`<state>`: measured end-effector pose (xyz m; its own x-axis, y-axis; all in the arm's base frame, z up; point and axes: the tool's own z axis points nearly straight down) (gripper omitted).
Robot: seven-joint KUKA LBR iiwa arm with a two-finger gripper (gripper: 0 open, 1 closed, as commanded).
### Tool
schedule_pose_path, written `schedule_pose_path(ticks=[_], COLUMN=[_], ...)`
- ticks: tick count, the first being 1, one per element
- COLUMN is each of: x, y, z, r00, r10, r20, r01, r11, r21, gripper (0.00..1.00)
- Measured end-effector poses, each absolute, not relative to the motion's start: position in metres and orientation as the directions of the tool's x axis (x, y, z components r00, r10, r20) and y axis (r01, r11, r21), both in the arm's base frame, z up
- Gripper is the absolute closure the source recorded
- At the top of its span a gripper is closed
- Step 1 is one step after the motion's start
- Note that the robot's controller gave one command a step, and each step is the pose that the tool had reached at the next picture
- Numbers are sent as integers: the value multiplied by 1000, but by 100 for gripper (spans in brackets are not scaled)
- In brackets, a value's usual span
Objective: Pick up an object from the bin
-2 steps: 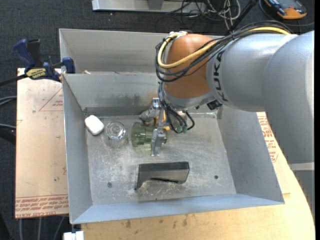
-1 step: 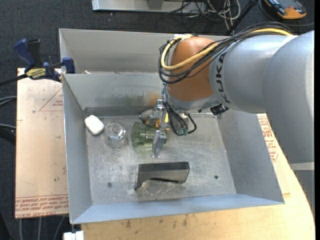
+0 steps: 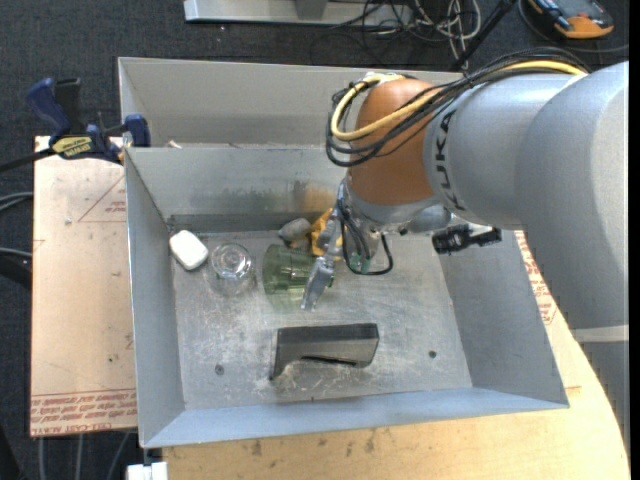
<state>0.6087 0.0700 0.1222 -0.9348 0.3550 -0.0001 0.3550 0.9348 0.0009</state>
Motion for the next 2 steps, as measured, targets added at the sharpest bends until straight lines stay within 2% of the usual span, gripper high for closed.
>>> schedule_pose_path(ticks=[1,2], x=[601,600], y=[79,87], z=[111,77], r00=[-969,-920], r10=[247,392], r20=[-1,-20], r01=[247,392], r11=[969,920], r21=[1,11], gripper=[0,0])
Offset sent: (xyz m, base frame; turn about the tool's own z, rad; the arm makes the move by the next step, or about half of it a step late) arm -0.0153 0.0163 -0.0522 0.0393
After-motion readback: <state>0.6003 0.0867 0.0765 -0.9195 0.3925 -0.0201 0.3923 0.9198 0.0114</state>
